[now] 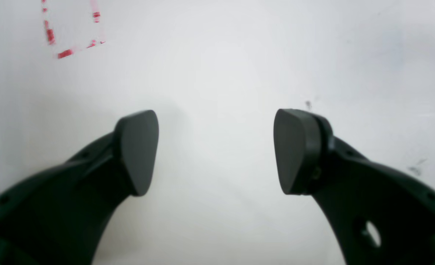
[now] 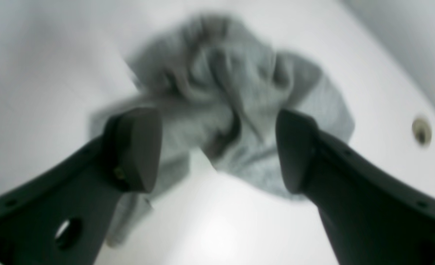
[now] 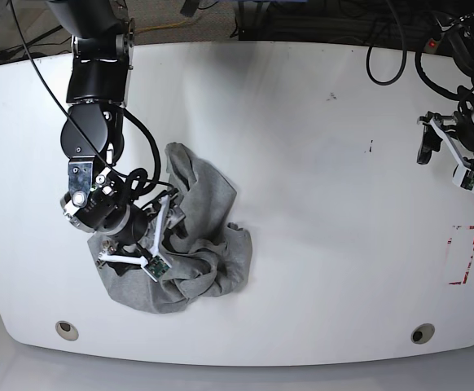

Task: Fold the T-shirt properly
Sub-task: 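Lower the shirt into a heap with the right gripper and release it, then grasp the heaped shirt with the right gripper and pull it toward the robot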

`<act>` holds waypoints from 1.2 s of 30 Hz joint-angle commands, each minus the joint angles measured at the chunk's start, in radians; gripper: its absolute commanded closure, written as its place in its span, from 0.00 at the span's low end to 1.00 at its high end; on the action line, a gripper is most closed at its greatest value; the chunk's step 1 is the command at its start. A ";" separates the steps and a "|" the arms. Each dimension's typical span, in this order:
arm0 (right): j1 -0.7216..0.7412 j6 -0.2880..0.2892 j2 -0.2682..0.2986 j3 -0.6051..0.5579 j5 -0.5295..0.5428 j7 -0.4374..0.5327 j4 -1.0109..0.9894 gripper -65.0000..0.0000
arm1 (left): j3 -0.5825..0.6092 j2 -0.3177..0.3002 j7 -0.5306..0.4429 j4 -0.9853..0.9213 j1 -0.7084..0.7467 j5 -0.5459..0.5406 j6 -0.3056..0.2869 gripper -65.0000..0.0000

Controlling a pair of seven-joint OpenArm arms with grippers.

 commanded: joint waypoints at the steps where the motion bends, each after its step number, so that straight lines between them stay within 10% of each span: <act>1: 0.025 -0.002 0.010 0.010 -0.043 0.092 -0.080 0.33 | -0.006 -0.013 -0.018 0.016 -0.008 -0.007 0.001 0.31; 22: 0.074 -0.002 0.065 0.010 -0.081 0.526 -0.631 0.34 | 0.059 -0.015 -0.018 0.016 -0.004 -0.006 0.001 0.31; 36: 0.153 -0.002 0.101 0.004 -0.087 0.598 -0.725 0.34 | 0.062 -0.013 -0.018 0.016 -0.010 -0.006 0.001 0.31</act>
